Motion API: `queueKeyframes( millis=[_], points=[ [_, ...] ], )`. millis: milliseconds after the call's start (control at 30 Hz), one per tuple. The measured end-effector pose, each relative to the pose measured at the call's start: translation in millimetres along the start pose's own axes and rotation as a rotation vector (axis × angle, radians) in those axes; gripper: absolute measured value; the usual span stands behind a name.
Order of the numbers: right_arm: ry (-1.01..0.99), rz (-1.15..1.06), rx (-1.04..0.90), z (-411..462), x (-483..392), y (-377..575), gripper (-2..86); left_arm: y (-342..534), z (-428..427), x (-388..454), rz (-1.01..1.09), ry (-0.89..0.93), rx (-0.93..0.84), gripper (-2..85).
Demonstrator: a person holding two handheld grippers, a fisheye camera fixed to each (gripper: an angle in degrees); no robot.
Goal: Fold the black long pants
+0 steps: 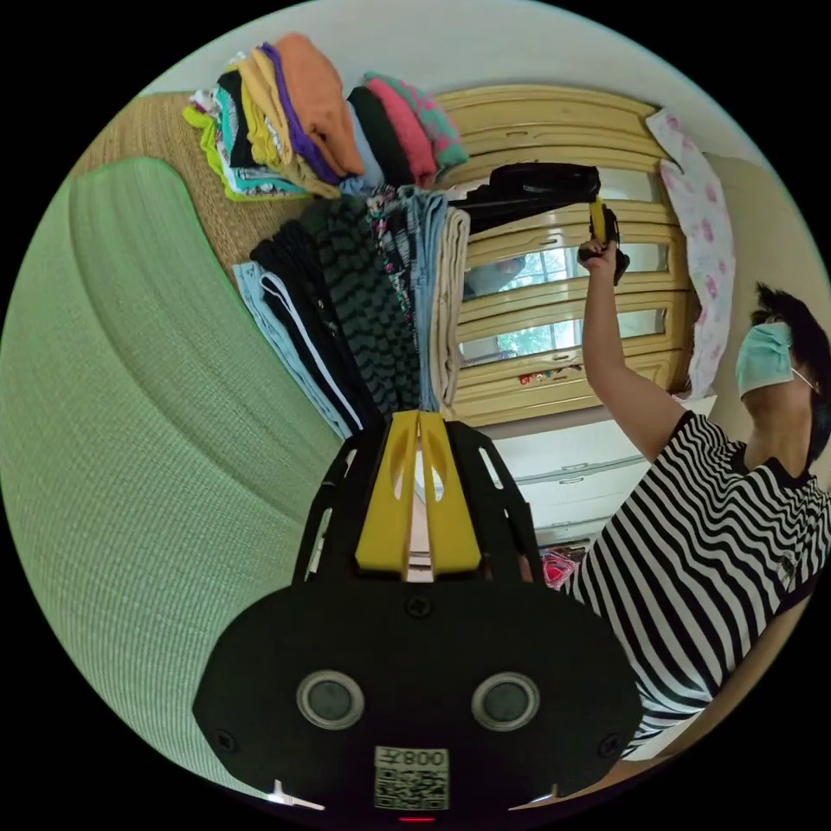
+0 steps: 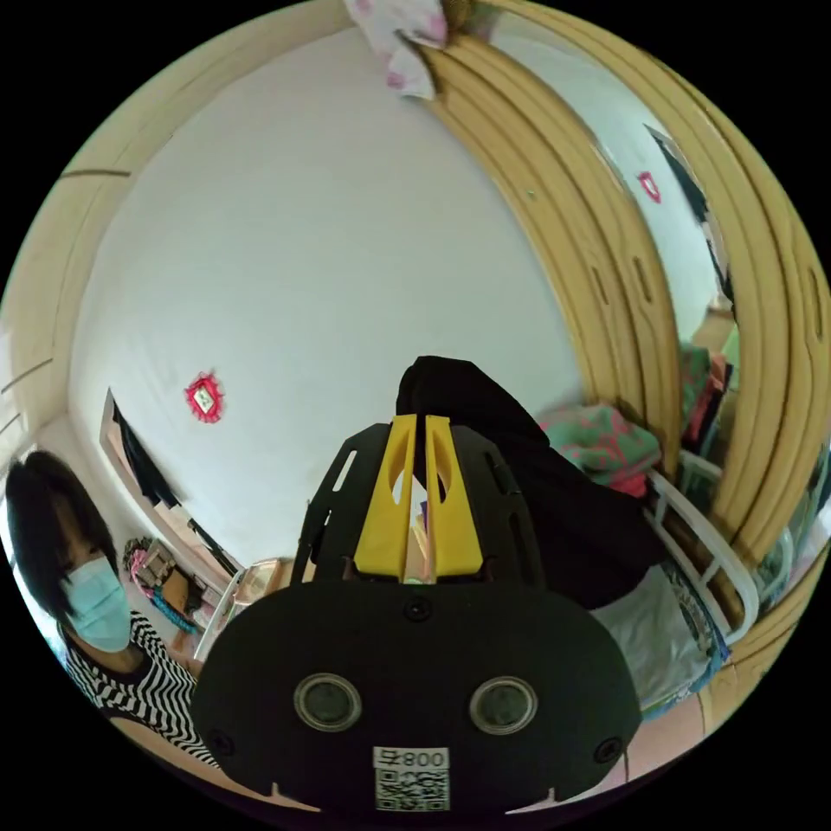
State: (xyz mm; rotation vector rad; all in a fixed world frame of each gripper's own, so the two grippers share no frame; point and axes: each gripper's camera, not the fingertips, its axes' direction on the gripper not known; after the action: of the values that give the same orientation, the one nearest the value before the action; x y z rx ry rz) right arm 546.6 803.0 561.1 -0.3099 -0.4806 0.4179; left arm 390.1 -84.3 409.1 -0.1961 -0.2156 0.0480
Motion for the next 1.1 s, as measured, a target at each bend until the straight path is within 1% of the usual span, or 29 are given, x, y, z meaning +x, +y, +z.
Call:
queueKeyframes(
  millis=[200, 233, 267, 333, 367, 433, 467, 533, 567, 600, 733, 767, 800, 867, 933, 1000, 1100],
  points=[
    [-0.194, -0.143, 0.017, 37, -188, -60, 1.5, 72, -45, -26, 0.127, -0.097, 0.154, 1.8],
    [-0.240, -0.172, 0.015, 44, -225, -63, 1.5, 86, -55, -31, 0.151, -0.113, 0.195, 2.8],
    [-0.263, -0.184, 0.012, 47, -243, -63, 1.5, 93, -60, -34, 0.162, -0.122, 0.218, 3.5],
    [-0.357, -0.231, -0.013, 61, -312, -55, 1.4, 122, -80, -46, 0.210, -0.164, 0.325, 7.0],
    [-0.377, -0.243, -0.020, 64, -329, -50, 1.4, 128, -86, -49, 0.220, -0.179, 0.351, 8.0],
    [-0.462, -0.278, -0.045, 75, -387, -24, 1.4, 156, -107, -60, 0.272, -0.266, 0.464, 11.6],
    [-0.486, -0.282, -0.050, 79, -400, -15, 1.4, 163, -113, -62, 0.286, -0.297, 0.494, 12.4],
    [-0.594, -0.281, -0.090, 98, -446, 25, 1.4, 195, -133, -77, 0.316, -0.447, 0.611, 15.1],
    [-0.617, -0.278, -0.100, 103, -456, 36, 1.4, 203, -137, -82, 0.315, -0.485, 0.636, 15.7],
    [-0.661, -0.276, -0.119, 112, -476, 60, 1.4, 218, -144, -94, 0.324, -0.560, 0.669, 16.6],
    [-0.820, -0.280, -0.199, 143, -543, 142, 1.4, 276, -158, -150, 0.267, -0.791, 0.682, 16.6],
    [-0.835, -0.279, -0.210, 146, -553, 153, 1.4, 286, -159, -158, 0.253, -0.817, 0.679, 16.3],
    [-0.855, -0.276, -0.236, 152, -572, 173, 1.4, 310, -160, -175, 0.220, -0.838, 0.682, 15.1],
    [-0.891, -0.255, -0.269, 158, -601, 202, 1.4, 350, -159, -197, 0.206, -0.794, 0.697, 11.4],
    [-0.899, -0.258, -0.314, 156, -643, 234, 1.4, 403, -152, -223, 0.175, -0.725, 0.693, 5.9],
    [-0.880, -0.270, -0.348, 149, -675, 255, 1.4, 443, -144, -237, 0.134, -0.694, 0.688, 4.3],
    [-0.876, -0.269, -0.392, 136, -719, 285, 1.4, 504, -129, -250, 0.096, -0.705, 0.688, 3.3]
  ],
)
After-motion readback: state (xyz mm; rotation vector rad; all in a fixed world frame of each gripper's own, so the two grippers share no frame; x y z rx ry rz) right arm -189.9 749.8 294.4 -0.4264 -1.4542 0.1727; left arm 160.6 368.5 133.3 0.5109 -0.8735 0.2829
